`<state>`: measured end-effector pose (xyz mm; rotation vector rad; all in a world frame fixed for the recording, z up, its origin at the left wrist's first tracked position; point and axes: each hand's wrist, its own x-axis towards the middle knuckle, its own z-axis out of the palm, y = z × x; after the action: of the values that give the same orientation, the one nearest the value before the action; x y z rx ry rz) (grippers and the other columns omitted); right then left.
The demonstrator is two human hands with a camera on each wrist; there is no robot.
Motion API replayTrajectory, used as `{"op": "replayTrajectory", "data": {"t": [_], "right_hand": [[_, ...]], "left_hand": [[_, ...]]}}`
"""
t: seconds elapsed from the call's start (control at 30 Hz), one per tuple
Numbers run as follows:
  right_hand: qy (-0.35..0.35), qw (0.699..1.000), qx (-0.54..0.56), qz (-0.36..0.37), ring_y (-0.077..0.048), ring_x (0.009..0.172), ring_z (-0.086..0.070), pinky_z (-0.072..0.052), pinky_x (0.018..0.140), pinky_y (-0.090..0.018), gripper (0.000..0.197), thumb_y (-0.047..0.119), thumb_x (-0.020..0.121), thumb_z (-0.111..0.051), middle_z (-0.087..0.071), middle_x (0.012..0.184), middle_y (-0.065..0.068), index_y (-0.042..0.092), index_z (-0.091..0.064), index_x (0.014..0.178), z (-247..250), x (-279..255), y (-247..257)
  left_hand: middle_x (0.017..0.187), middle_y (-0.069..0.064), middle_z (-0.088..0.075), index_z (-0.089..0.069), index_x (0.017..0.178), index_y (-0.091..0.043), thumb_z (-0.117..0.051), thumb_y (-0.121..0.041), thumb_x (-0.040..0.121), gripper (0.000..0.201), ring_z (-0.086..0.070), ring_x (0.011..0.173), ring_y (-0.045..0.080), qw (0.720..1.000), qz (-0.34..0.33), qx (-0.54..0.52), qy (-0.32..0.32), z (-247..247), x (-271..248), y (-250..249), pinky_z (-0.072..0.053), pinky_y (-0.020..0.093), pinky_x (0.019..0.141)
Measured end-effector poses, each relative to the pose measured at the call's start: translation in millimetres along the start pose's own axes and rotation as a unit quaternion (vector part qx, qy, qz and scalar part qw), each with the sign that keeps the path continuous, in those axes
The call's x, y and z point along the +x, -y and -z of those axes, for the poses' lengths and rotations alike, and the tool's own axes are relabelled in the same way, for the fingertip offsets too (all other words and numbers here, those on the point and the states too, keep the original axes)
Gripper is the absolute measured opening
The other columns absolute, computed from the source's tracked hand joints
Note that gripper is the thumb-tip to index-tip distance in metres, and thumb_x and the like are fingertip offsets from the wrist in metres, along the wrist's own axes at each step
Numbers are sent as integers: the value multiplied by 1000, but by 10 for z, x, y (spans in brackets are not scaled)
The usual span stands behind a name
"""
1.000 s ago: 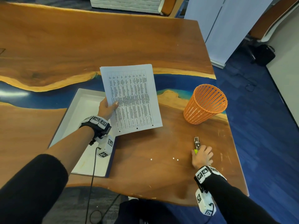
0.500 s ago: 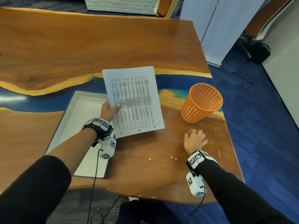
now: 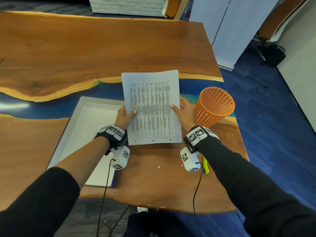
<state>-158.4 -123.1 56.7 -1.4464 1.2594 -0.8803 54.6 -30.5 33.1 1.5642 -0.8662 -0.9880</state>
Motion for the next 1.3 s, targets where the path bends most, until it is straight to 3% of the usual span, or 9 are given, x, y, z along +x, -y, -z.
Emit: {"op": "replayTrajectory", "data": {"t": [0.1,0.2,0.33,0.43,0.57,0.7,1.03,1.17,1.3], "right_hand": [[-76,994,-47,62,-19,102,-62,-54,88,-37,22,7,89,-57,-64,112,-9,8,-55,111,-38,-40,-19],[-120,983,-86,106,-16,99,-63,-51,81,-25,20,6,92,-51,-65,110,-8,7,-52,112,-82,-140,-12],[-148,975,-94,138,-9,94,-56,-42,73,-5,21,-2,92,-47,-64,108,-12,0,-49,113,-80,-290,-22],[-145,980,-86,109,-9,97,-54,-50,84,-24,27,-4,92,-44,-62,111,-11,-2,-46,119,-50,-398,-125],[-155,980,-97,79,-13,108,-41,-25,83,-2,41,-6,94,-42,-47,114,-6,-6,-36,134,36,-506,-221],[-165,974,-107,110,-15,98,-46,-30,79,-13,29,-9,93,-39,-50,104,-8,-9,-45,121,106,-464,-193],[-165,976,-107,89,-28,107,-54,-31,88,-15,28,-8,93,-39,-55,116,-21,-5,-45,120,145,-427,-281],[-172,973,-110,103,-27,102,-57,-30,72,-13,23,-6,92,-40,-60,109,-16,-4,-49,113,83,-300,-48],[-153,984,-37,84,-13,97,-55,-38,77,-15,40,-5,94,-37,-55,108,-2,8,-35,131,-201,-201,236]], "left_hand": [[124,12,-61,-50,129,1,-50,-9,97,34,-61,109,23,998,-53,-9,-43,-204,-84,-55,-52,37,93],[118,1,-60,-47,131,-6,-45,-13,99,32,-61,105,8,993,-93,-33,-70,-437,-175,-87,-52,20,89],[116,-2,-61,-49,124,-23,-46,-15,99,26,-60,108,14,992,-86,-60,-72,-639,-239,-13,-50,34,95],[122,-1,-59,-48,126,-26,-46,-14,99,30,-57,116,18,995,-68,-45,-53,-687,-281,122,-47,40,100],[122,-1,-56,-44,136,-14,-44,-9,99,37,-54,115,18,998,-45,-29,-36,-694,-303,199,-46,41,102],[123,0,-58,-46,136,-12,-42,-10,100,36,-55,118,21,998,-59,-12,-31,-678,-249,158,-45,42,103],[123,1,-55,-46,133,-7,-40,-3,99,34,-52,120,20,997,-65,33,9,-596,-220,169,-44,41,103],[120,2,-55,-47,130,-3,-40,-4,99,31,-53,113,16,992,-101,68,-32,-425,-107,-34,-47,28,94],[116,11,-59,-47,123,1,-44,-4,97,26,-56,104,19,980,-115,114,-116,-73,-5,-133,-45,30,88]]}}
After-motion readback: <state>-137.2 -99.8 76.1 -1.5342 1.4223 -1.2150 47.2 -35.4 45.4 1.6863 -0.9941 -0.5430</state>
